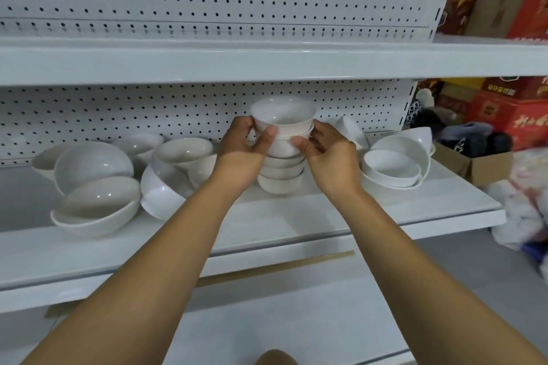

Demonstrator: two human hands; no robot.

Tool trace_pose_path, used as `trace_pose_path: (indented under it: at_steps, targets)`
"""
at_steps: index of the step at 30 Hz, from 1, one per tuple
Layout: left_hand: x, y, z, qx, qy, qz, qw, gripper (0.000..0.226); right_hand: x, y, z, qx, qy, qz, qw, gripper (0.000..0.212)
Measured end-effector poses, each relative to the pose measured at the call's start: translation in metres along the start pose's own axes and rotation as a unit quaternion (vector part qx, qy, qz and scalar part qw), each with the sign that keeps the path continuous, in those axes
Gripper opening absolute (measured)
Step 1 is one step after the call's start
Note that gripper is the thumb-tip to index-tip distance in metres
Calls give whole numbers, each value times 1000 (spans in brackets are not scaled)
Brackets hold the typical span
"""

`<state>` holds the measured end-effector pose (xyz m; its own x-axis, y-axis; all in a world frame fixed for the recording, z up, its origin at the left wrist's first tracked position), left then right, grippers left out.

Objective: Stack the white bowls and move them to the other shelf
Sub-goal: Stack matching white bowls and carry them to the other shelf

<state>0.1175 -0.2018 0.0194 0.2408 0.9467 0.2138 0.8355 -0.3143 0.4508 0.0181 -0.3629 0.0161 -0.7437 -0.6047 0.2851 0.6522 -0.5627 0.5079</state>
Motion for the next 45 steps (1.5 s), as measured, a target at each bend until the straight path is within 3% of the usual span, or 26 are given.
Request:
trace_pose_path:
  at_steps: [6,11,18,21,30,33,37,39,42,45]
  targets:
    - [2,7,17,14,58,17,998,31,-17,2,-23,-14,49,-2,999,28]
    - [-1,9,34,25,76,29,996,40,-20,-5,-28,-20,23,-2,1000,54]
    - [-3,7,40,20,42,19,999,38,-21,-9,-37,-30,-1,-20,999,71]
    - [-4,7,37,18,31,17,999,31,-20,-6,-38,-34,-19,-20,999,70]
    - [-4,2,42,16,9,-11,1000,22,-23,-12,-44,-111,69,-44,990,60]
    - [-5,6,40,0,6,-8,1000,27,-27,-15,-48,-112,82,-50,989,66]
    - [-7,10,39,34,-39,36,998,57,-34,-16,-54,-113,101,-33,988,81]
    - [-6,13,41,33,-28,49,998,50,-36,-15,-53,-107,111,-27,988,68]
    - [-4,16,40,38,-45,38,998,56,-37,-15,-51,-110,111,-32,987,40]
    - [-5,16,37,34,-46,34,998,59,-35,-14,-52,-114,106,-40,987,26]
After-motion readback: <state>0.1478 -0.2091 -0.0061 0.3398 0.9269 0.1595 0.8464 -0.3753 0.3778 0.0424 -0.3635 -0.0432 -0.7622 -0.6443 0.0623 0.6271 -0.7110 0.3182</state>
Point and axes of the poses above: each hand's wrist, its own y-axis towards the middle knuckle, its own x-axis out of the back of the hand, z = x × y, the point moved 7 cm from there along y, towards the middle knuckle, and after that the axes turned 2 degrees about -x, right-handed, at the moved point
